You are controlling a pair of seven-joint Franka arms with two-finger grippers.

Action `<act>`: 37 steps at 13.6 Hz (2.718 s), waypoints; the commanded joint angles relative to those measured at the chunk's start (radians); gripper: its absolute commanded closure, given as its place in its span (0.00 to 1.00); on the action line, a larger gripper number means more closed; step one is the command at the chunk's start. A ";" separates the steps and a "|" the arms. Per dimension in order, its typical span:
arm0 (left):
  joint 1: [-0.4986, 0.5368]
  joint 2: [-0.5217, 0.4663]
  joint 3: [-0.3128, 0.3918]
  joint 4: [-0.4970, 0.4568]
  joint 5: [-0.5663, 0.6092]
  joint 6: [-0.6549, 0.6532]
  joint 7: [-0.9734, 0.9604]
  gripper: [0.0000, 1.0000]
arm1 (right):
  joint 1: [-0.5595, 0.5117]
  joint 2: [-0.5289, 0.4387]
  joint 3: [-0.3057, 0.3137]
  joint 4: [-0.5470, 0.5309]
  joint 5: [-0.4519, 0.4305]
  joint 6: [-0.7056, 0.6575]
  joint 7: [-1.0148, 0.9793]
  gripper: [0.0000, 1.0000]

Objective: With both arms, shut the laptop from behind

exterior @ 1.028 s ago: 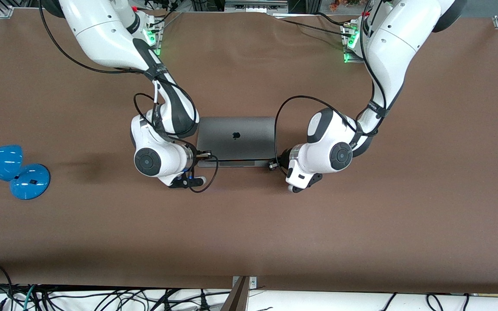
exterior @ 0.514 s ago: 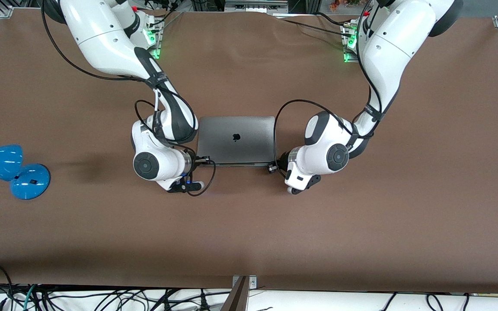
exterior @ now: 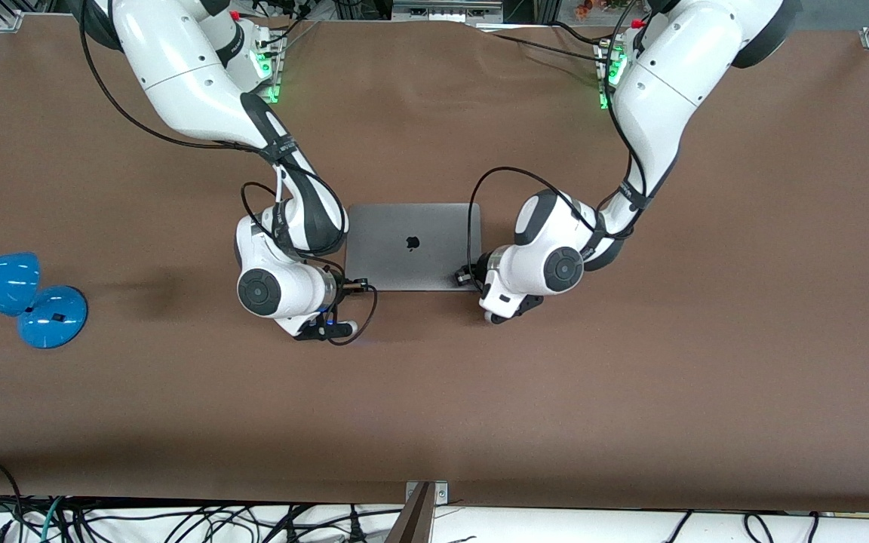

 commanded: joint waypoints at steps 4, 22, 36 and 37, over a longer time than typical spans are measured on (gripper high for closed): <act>-0.002 0.008 0.000 -0.007 0.033 0.015 0.001 1.00 | -0.002 0.017 0.005 0.028 -0.011 -0.001 -0.008 1.00; 0.031 -0.153 0.042 -0.024 0.117 -0.131 -0.012 0.00 | -0.014 -0.064 -0.020 0.136 -0.014 -0.111 -0.011 0.00; 0.172 -0.641 0.032 -0.099 0.284 -0.652 0.240 0.00 | -0.129 -0.506 -0.138 0.058 -0.312 -0.409 -0.094 0.00; 0.209 -0.681 0.034 -0.123 0.286 -0.659 0.320 0.00 | -0.147 -0.538 -0.138 0.039 -0.312 -0.411 -0.094 0.00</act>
